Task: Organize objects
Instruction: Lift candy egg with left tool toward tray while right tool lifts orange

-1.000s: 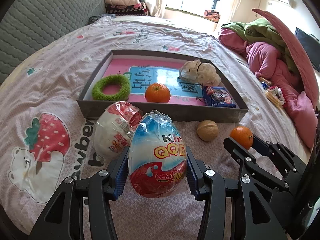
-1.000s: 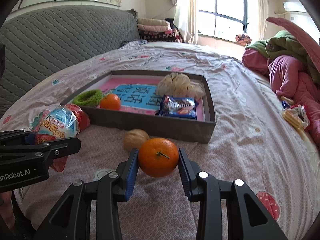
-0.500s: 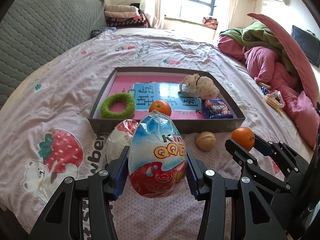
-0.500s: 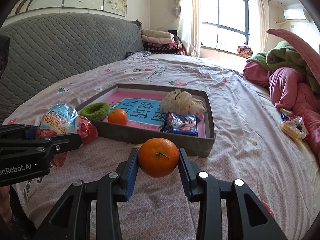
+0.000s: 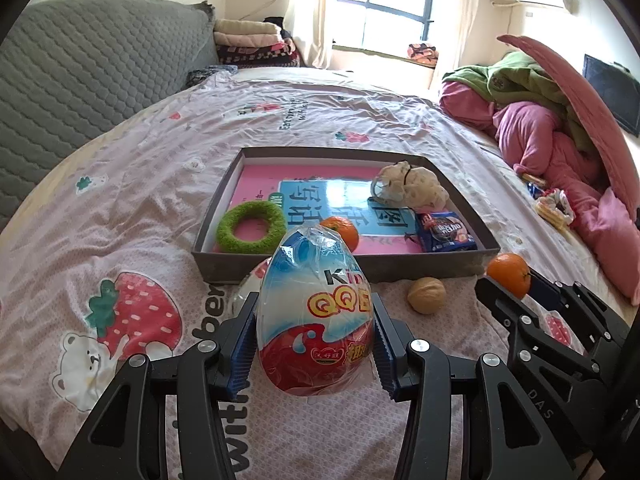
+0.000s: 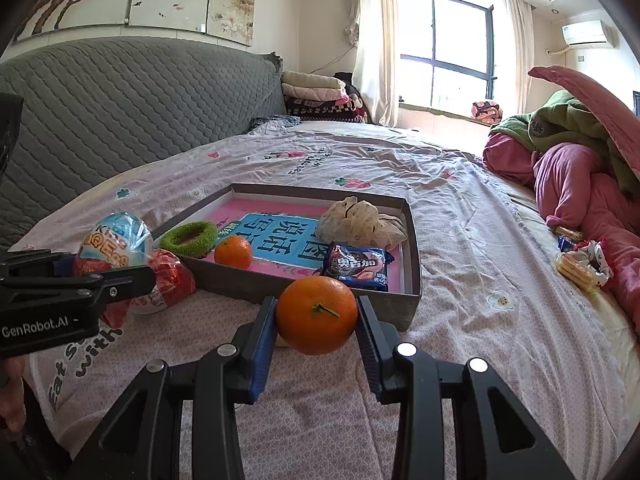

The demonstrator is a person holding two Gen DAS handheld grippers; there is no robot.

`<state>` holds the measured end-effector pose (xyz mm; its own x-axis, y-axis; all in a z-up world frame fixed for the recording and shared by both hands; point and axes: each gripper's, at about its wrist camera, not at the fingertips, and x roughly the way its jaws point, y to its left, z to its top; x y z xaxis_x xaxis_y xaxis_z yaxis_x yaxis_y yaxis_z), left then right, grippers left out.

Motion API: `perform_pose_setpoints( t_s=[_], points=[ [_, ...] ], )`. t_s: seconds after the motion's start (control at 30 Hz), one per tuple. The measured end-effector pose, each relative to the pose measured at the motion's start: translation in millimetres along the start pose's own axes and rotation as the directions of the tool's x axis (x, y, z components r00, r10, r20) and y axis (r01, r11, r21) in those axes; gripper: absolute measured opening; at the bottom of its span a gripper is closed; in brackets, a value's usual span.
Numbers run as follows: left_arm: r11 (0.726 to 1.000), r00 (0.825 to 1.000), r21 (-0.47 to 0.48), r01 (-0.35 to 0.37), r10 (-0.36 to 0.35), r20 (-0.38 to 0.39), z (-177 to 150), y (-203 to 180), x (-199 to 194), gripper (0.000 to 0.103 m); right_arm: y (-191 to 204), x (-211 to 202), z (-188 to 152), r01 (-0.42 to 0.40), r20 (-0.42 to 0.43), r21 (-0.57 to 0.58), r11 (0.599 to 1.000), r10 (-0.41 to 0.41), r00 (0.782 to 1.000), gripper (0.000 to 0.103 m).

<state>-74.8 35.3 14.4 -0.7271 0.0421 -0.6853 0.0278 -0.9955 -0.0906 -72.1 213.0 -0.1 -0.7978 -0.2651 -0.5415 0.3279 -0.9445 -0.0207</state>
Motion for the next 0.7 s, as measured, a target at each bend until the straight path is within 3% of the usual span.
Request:
perform_pose_setpoints(
  t_s=[0.7],
  points=[
    [0.999,0.998,-0.035,-0.013,0.015,0.059,6.8,28.0,10.3,0.052,-0.8,-3.4,5.8,-0.043,0.064,0.018,0.999,0.042,0.997,0.039]
  ],
)
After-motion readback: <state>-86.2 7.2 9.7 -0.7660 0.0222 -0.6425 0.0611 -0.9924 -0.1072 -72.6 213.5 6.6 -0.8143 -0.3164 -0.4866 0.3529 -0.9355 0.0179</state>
